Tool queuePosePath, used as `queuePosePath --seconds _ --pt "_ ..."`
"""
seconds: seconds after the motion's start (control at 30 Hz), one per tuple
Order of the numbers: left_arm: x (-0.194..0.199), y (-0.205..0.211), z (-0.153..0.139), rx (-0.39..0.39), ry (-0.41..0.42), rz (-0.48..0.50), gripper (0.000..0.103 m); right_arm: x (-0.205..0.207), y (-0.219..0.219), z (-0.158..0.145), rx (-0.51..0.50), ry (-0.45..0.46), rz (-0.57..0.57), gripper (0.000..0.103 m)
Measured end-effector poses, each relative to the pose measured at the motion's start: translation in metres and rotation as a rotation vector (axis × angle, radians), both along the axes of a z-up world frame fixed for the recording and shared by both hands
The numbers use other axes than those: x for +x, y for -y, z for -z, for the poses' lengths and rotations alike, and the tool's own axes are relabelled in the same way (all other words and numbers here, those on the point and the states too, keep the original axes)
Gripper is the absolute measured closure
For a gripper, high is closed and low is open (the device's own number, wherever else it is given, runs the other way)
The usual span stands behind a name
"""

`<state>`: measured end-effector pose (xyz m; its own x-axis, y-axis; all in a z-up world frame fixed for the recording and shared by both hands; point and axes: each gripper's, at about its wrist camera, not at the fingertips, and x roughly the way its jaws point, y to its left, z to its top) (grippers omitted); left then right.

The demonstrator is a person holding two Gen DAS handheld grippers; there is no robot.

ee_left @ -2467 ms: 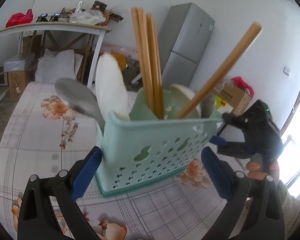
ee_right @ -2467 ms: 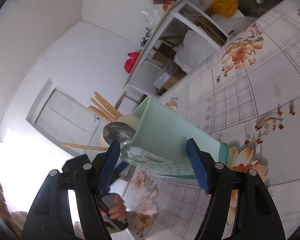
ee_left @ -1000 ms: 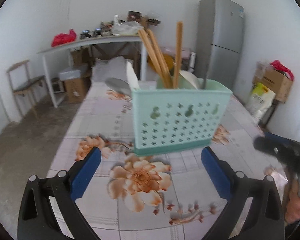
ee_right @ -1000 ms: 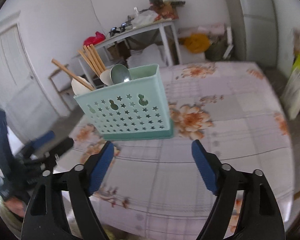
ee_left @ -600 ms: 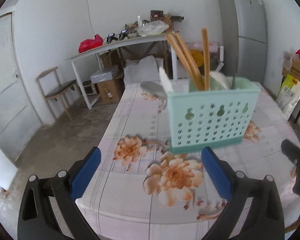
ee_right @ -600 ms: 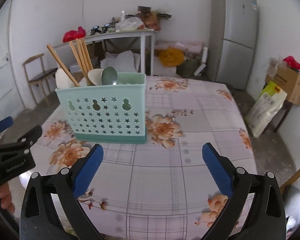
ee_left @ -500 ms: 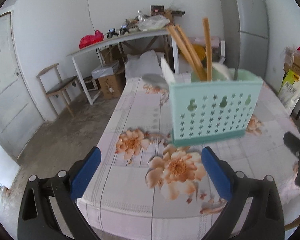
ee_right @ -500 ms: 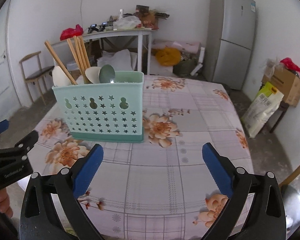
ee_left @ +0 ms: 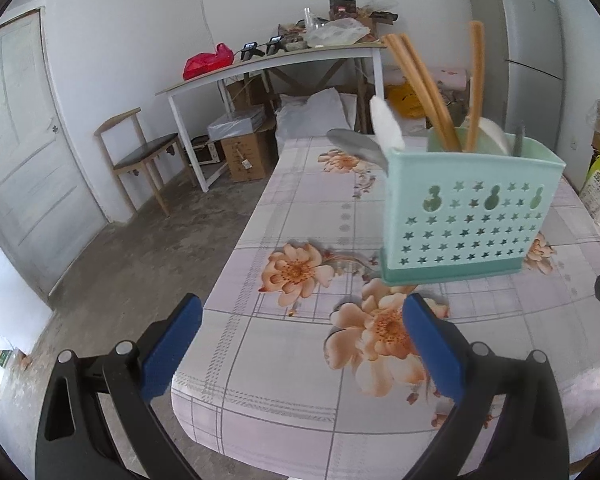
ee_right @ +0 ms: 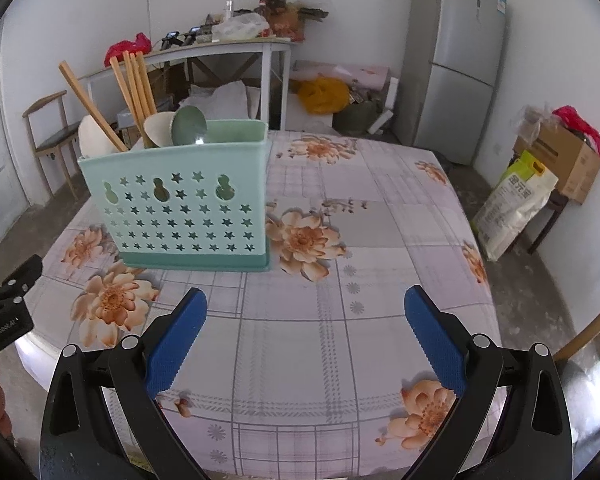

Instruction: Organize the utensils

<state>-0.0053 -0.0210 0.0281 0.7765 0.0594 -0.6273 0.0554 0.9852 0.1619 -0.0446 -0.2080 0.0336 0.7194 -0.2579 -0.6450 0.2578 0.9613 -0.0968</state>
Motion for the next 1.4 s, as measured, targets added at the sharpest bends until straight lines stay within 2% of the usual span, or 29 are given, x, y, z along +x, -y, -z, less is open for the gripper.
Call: queuePosePath --seconds 0.53,1.4 --pt "0.004 -0.035 0.01 -0.018 -0.042 -0.069 0.006 0.004 -0.003 -0.002 -0.017 -0.008 0.01 0.008" --pt "-0.002 -0.031 0.007 -0.05 -0.054 -0.025 0.006 0.0 -0.001 -0.005 -0.006 0.001 0.016 0.008"
